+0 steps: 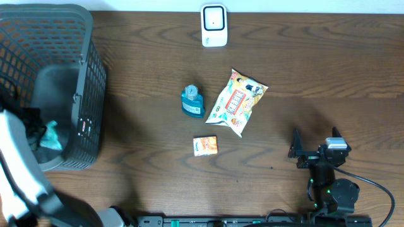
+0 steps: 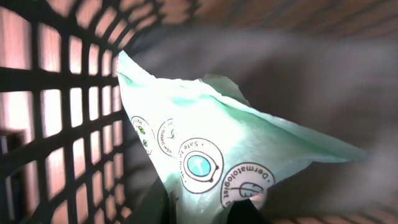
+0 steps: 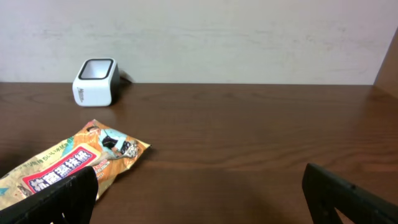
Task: Scan the item barcode
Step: 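Reach the left gripper into the basket and grasp the green pouch, then move the green pouch toward the scanner and release it on the table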
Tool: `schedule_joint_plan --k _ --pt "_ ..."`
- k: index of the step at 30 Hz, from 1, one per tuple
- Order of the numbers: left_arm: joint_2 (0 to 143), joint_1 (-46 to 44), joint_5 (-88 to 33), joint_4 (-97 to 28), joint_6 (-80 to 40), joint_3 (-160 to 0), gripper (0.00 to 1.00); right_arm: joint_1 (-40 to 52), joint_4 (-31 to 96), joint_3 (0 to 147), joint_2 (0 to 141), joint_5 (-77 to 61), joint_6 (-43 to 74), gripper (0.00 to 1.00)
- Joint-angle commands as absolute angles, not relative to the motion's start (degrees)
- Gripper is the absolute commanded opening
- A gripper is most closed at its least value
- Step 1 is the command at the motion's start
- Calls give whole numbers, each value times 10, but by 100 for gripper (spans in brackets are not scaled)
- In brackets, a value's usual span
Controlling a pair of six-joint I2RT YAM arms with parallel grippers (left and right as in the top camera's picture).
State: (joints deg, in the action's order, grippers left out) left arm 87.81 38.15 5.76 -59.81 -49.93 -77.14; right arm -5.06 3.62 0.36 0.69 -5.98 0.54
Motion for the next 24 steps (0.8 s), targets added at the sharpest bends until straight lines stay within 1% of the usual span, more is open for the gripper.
schedule_joint_plan --k 1,4,8,10,12,16,21,24 --pt "764 383 -8 -579 -500 -806 15 -48 38 3 4 -60 -3 99" --pt "698 383 -86 -531 -500 -807 15 -48 38 3 4 -60 -3 99" --pt "606 368 -224 -456 -501 -807 15 -48 38 3 4 -60 -3 99" --pt "560 327 -278 -439 -500 -807 15 -48 38 3 4 -60 -3 99" --pt "534 270 -281 -453 -491 -807 15 -48 38 3 4 -60 -3 99" --pt "515 126 -254 -496 -452 -807 15 -48 38 3 4 -60 -3 99" --pt "537 -53 -82 -566 -452 -790 15 -48 38 3 4 -60 -3 99" --pt "573 -156 -1 -590 -449 -754 15 -48 38 3 4 -60 -3 99"
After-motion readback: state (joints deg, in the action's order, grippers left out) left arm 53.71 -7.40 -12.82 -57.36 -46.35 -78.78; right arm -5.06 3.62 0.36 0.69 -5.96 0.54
